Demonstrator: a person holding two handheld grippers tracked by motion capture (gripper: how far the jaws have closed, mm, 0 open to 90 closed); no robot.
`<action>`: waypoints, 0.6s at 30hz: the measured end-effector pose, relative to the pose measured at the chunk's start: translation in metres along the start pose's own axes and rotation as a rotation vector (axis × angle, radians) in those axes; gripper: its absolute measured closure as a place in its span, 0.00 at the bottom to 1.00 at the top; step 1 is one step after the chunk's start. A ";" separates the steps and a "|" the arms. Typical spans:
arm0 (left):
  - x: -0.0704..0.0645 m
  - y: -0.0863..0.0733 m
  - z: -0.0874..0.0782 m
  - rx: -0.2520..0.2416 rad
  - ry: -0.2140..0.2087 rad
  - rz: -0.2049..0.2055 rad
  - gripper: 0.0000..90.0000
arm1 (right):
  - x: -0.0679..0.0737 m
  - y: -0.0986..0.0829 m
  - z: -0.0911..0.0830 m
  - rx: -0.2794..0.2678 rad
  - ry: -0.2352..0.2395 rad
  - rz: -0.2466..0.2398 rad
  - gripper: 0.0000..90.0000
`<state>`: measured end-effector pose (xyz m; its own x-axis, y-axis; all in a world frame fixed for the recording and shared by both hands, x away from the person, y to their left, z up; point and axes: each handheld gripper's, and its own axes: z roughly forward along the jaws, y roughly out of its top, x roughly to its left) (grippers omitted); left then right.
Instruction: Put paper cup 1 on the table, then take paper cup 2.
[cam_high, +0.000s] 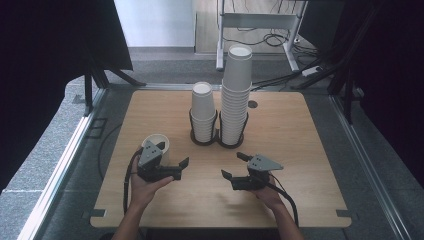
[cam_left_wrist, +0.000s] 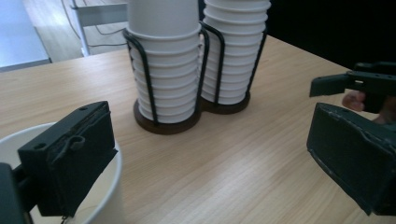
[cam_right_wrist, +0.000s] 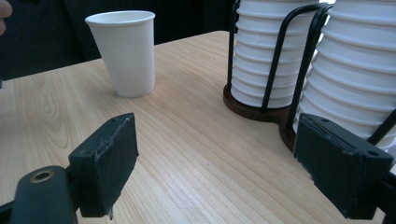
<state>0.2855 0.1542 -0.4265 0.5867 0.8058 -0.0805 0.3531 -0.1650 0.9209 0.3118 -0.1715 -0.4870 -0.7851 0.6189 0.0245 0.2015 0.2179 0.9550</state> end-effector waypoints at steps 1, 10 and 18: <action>-0.001 0.000 0.001 0.002 -0.005 0.000 0.02 | 0.000 0.000 -0.001 -0.001 -0.003 0.000 0.15; -0.013 -0.001 0.011 0.017 -0.051 0.018 0.02 | -0.005 0.002 -0.007 -0.019 -0.040 0.008 0.15; -0.014 0.003 0.012 0.010 -0.090 0.001 0.02 | -0.011 0.005 -0.013 -0.044 -0.075 0.016 0.15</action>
<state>0.2870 0.1355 -0.4271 0.6499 0.7515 -0.1137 0.3590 -0.1717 0.9174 0.3138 -0.1866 -0.4789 -0.7353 0.6775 0.0194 0.1870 0.1753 0.9666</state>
